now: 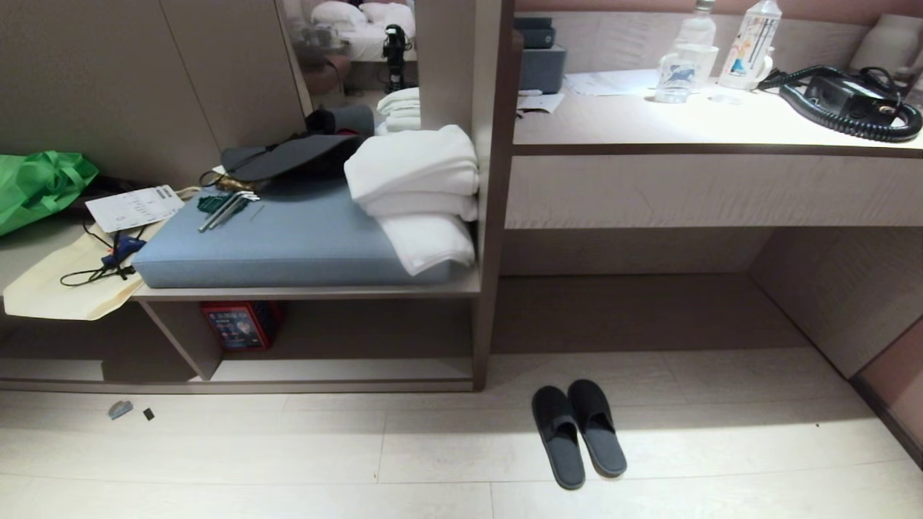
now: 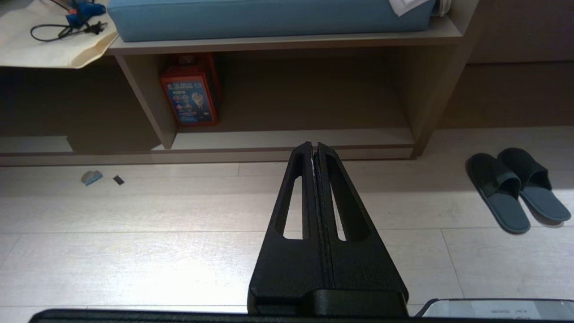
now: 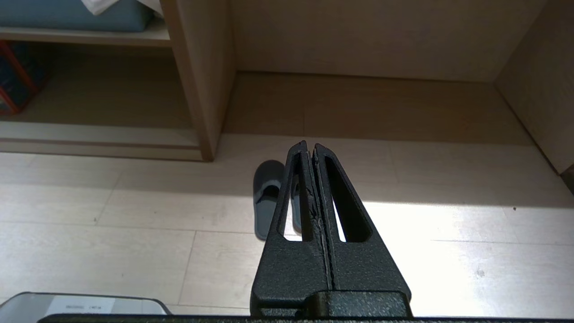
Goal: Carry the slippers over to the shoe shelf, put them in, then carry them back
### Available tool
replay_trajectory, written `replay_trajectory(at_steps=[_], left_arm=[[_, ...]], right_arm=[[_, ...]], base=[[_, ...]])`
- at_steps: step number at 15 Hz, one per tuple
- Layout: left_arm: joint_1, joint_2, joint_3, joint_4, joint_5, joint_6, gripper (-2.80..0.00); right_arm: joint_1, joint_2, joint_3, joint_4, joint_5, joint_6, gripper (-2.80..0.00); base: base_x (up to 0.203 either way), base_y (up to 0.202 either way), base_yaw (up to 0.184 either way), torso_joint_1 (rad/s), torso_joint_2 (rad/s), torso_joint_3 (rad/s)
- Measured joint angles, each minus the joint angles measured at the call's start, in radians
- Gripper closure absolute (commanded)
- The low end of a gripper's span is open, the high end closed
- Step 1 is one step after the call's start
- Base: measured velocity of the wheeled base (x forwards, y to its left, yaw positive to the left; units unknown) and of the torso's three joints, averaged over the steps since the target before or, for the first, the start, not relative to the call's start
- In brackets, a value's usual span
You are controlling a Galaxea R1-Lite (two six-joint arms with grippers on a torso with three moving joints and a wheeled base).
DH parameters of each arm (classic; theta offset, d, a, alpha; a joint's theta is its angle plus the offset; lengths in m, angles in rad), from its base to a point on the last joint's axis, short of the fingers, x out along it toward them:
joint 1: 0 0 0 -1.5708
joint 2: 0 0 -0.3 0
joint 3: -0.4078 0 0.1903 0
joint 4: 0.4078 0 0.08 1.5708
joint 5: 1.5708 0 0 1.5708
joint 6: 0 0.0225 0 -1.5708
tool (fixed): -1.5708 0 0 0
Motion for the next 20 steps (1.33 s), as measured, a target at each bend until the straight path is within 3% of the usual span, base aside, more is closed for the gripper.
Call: replay_trajectory(at_steps=[10,20], left_arm=[[0.000,0.000,0.000,0.001,0.001,-0.008,0.00],[0.000,0.000,0.000,0.002,0.001,-0.008,0.00]], right_arm=[[0.000,0.000,0.000,0.000,0.000,0.000,0.00],[0.000,0.000,0.000,0.001,-0.002,0.003,0.00]], base=[[0.000,0.000,0.000,0.002,0.00,0.196],[0.001,0.006,-0.001,0.002,0.00,0.016]])
